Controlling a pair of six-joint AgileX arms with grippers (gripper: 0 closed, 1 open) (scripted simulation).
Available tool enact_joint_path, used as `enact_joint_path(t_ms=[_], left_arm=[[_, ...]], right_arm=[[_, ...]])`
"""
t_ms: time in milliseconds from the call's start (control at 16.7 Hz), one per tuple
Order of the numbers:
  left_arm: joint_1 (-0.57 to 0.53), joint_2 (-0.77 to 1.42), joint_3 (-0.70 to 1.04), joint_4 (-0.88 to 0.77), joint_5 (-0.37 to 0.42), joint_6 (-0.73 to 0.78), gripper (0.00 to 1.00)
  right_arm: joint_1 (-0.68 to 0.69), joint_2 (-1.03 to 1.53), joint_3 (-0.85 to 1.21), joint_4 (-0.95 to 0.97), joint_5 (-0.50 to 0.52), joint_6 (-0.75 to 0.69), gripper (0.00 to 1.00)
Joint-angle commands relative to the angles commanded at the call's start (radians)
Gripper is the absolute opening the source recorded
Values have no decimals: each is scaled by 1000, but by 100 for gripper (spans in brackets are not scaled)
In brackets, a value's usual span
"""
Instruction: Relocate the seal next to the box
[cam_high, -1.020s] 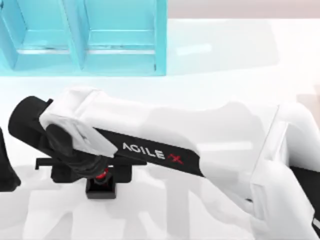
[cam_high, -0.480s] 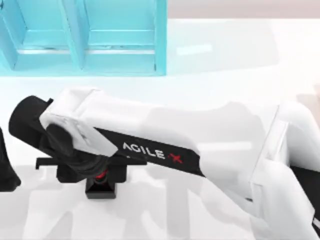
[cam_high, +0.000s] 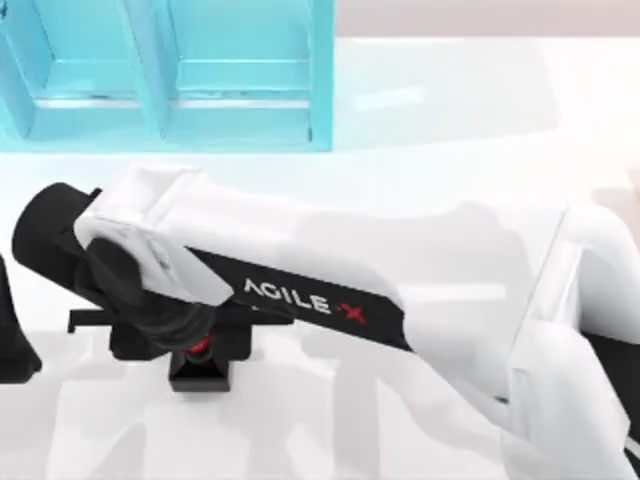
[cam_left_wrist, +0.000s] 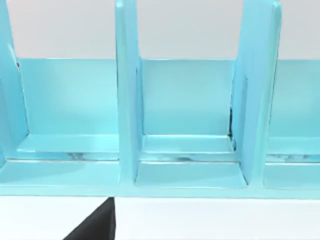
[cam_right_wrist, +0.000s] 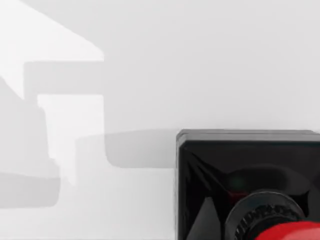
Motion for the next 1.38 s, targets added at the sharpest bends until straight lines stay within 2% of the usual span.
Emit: enact_joint_path(t_ms=[300, 720, 960, 1380], left_arm=[[0, 0, 0, 0, 0, 0, 100], [0, 0, 0, 0, 0, 0, 100], [0, 0, 0, 0, 0, 0, 100], [0, 0, 0, 0, 0, 0, 100]], right_arm=[[-2, 9, 165, -153, 0, 0, 0], [-7, 1, 171, -164, -1, -5, 0], [-88, -116, 66, -152, -15, -80, 0], [-279, -518, -309, -147, -59, -283, 0]])
